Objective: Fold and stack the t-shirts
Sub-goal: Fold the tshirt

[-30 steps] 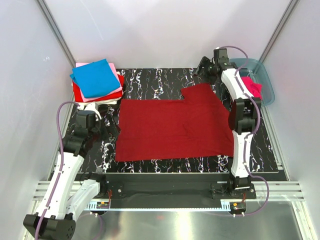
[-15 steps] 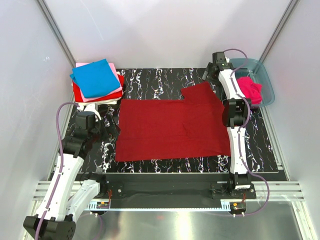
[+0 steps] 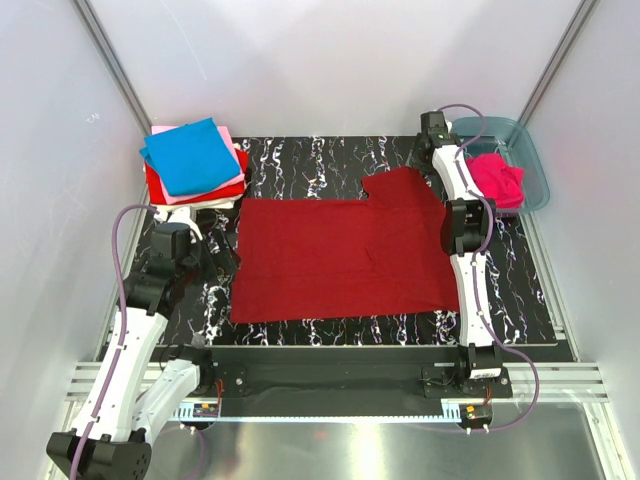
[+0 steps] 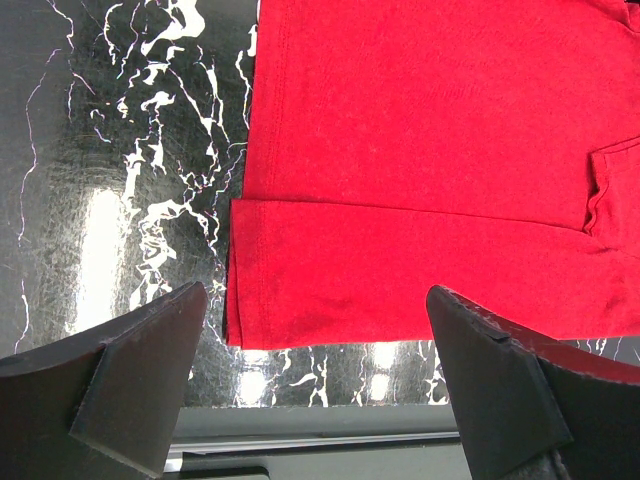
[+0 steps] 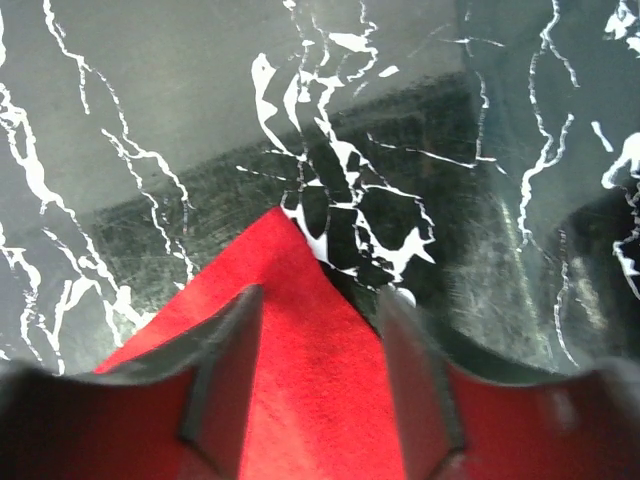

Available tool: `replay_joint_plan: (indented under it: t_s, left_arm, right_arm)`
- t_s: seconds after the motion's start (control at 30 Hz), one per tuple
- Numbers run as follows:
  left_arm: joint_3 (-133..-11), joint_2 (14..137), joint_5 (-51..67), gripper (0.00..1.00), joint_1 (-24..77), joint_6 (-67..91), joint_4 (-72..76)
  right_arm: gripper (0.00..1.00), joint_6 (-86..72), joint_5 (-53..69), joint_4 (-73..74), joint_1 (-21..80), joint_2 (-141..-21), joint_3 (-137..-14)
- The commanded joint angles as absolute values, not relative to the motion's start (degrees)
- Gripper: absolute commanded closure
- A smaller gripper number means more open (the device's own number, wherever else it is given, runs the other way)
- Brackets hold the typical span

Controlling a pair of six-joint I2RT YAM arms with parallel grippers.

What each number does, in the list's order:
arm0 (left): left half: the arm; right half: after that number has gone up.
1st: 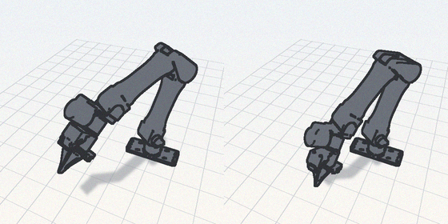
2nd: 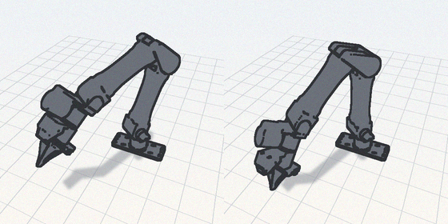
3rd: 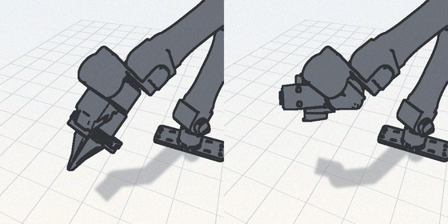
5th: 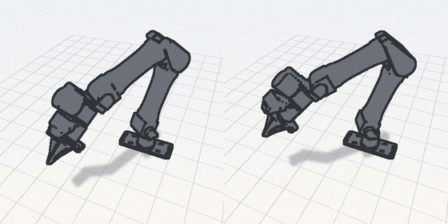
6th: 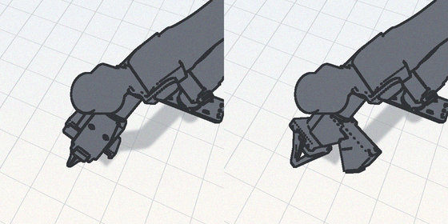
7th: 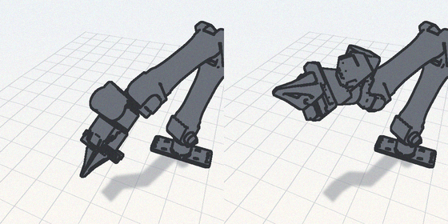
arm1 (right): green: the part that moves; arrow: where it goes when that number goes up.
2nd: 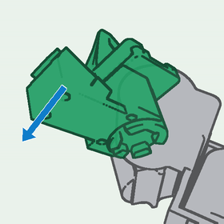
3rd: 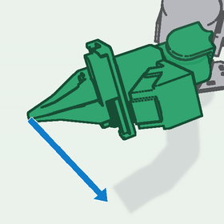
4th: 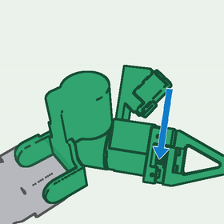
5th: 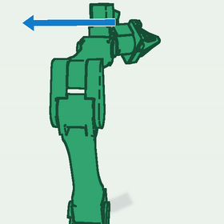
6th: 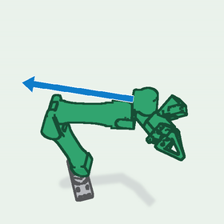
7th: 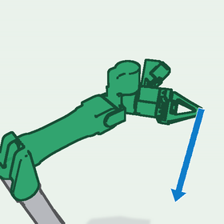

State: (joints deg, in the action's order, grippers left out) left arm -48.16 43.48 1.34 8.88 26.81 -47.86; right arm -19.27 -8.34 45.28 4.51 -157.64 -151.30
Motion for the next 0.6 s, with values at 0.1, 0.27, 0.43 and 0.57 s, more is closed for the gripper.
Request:
replay_joint_plan:
  t_s: [0.1,0.27,0.43,0.57]
  left_arm:
    - [-47.9,42.54,1.58,0.01,8.79,26.72,-45.18]
    - [-47.9,42.98,1.23,0.01,8.79,26.81,-45.18]
    - [-47.9,44.03,0.79,0.01,8.79,26.89,-45.26]
    - [-47.99,45.52,0.53,0.01,8.7,26.9,-45.62]
  right_arm:
    - [0.68,-19.07,-3.44,42.89,5.1,-158.47,-153.28]
    - [1.0,-19.42,-1.14,42.36,5.45,-157.16,-151.71]
    - [1.0,-18.37,-0.28,41.05,5.45,-149.27,-146.96]
    - [1.0,-18.46,3.34,36.58,7.11,-139.94,-136.71]
